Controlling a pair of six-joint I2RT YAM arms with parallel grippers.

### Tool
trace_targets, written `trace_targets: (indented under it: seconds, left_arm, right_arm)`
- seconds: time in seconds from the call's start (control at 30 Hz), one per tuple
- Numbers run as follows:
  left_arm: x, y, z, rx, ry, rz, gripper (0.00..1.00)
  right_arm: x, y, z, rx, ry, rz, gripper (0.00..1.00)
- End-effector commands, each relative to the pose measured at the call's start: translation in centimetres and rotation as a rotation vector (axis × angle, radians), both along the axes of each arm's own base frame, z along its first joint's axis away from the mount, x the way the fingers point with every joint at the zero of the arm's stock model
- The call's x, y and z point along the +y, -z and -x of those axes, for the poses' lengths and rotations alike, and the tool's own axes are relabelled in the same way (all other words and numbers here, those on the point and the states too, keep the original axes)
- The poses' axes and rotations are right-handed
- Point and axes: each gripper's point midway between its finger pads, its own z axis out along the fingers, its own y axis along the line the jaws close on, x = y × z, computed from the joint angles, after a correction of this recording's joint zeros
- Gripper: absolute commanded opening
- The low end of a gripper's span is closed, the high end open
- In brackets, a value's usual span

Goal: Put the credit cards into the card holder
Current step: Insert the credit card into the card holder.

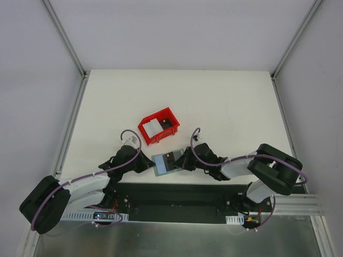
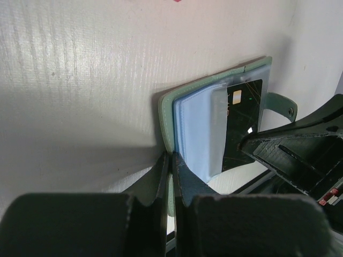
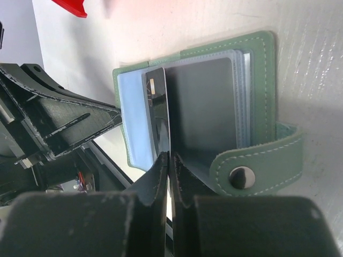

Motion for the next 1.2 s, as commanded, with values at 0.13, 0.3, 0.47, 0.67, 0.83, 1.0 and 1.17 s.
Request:
trace_targets:
  seconds: [0.13,0.3,0.47,0.67,0.83,1.0,1.17]
  left_arm:
    - [0.4,0.8,0.5,0.029,-0.005,-0.01,0.0]
    - [0.6,0.8,0.5,0.023,-0.007,-0.012,0.0]
    - [0.5,0.8,0.5,0.025,-0.002,-0.015,0.0]
    - [0.4,0.7,0.5,0.023,0.001,-0.014,0.0]
    - [0.6,0.9,0.5,0.026,-0.005,-0.017,0.0]
    - [0.5,0.8,0.5,0.025,-0.002,-0.018,0.0]
    - [0.5,0.7,0.4,0.022,-0.004,-0.015,0.0]
  right_arm:
    - [-1.2,0.5,0.0,-0.035,-0.007,0.123,0.25]
    - [-3.5,0.1,-1.8,-0.123,0.009,0.34,0.43]
    - [-1.5,-0.3,-1.9,-0.124,-0.083,0.337,0.45]
    - [0.6,0.0,-1.3,-0.102,-0.173,0.309,0.42]
    - [1.6,-0.2,-1.0,-0.095,-0.218,0.294,0.37]
    - [3.3,-1.0,-0.4,-0.088,-0.254,0.237,0.34]
    - [4.5,-1.8,0.0,-0.092,-0.283,0.199,0.33]
